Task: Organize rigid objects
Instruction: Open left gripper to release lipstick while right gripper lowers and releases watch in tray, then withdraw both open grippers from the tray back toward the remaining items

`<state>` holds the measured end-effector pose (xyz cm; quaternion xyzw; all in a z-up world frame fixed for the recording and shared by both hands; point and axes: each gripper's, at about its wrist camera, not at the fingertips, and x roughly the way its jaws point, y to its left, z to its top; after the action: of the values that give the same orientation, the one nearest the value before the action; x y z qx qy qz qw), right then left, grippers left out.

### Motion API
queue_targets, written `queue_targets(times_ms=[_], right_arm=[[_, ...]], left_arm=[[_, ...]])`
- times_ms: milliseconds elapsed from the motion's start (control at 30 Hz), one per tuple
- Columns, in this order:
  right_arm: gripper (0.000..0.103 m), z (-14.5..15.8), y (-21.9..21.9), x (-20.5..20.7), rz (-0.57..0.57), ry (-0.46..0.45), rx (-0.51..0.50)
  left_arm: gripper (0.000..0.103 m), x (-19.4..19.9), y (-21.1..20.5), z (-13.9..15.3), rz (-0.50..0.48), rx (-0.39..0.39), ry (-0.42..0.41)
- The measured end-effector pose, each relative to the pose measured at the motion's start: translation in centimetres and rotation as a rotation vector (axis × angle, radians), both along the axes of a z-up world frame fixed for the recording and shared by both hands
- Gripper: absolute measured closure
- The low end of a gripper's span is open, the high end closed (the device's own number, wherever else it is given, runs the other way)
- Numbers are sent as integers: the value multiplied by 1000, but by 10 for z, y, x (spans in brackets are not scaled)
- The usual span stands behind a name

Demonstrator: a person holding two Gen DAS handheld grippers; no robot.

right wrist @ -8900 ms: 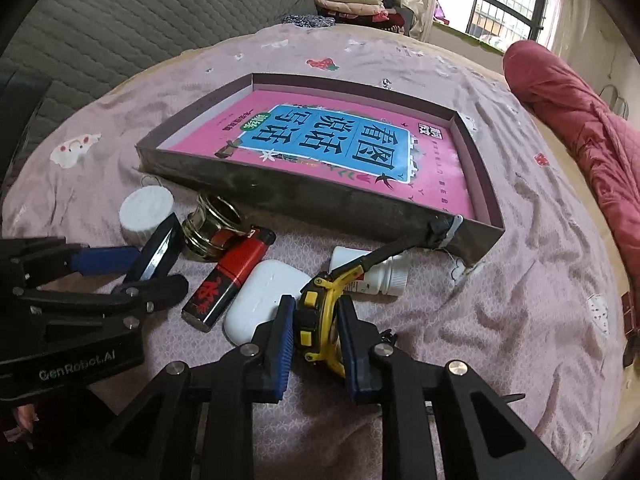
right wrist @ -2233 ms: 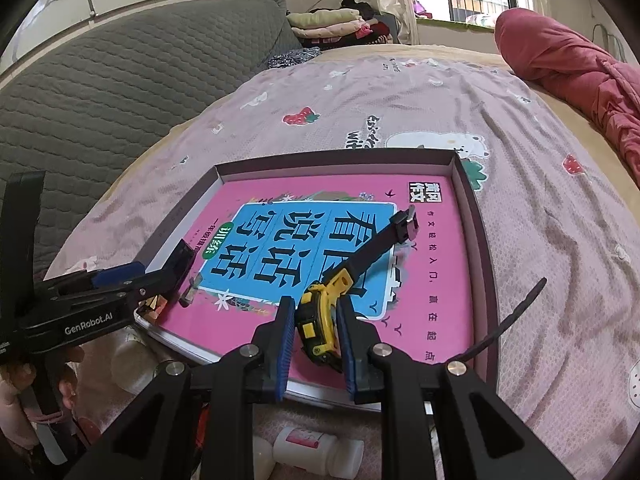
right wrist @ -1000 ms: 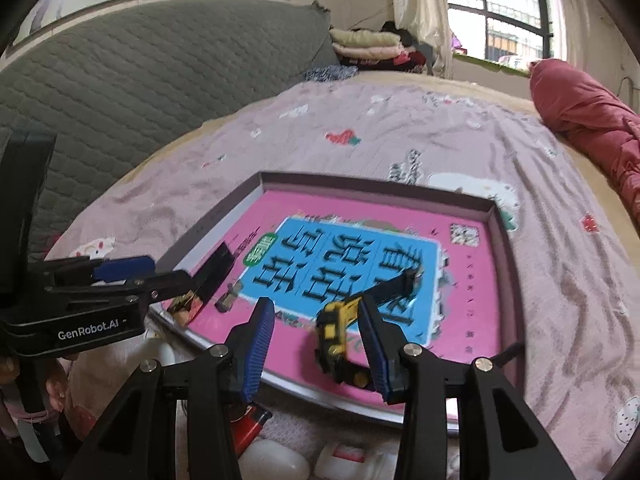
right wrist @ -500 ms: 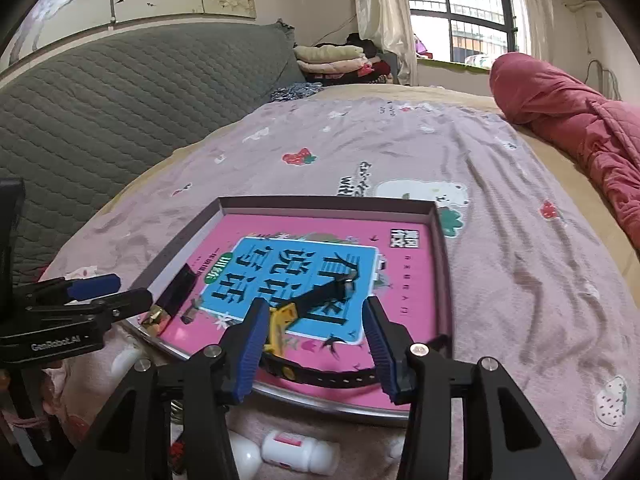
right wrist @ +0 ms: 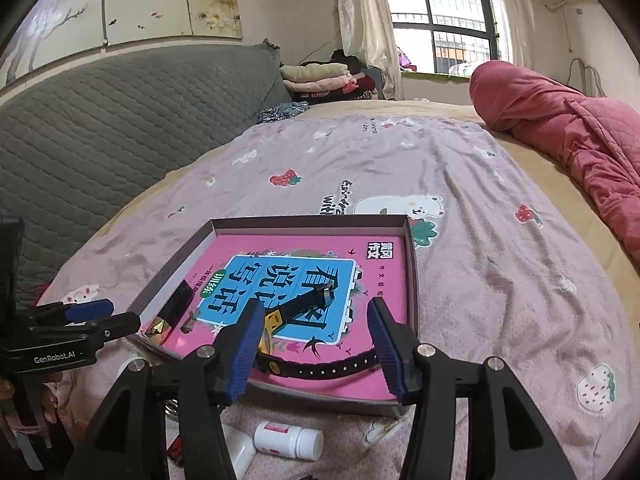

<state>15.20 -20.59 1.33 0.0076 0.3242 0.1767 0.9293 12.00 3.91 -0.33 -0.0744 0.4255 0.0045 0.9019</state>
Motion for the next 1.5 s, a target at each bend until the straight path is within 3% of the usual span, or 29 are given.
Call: queue_targets(times_ms=[800,1500], right_arm=[[49,13,-10,-35,-88,31,6],[49,26,5,-65,-41,27,-17]], left_arm=[[36,-17,-2,19,-59,-23,-15],[36,-27,6,30,-63,-21,-25]])
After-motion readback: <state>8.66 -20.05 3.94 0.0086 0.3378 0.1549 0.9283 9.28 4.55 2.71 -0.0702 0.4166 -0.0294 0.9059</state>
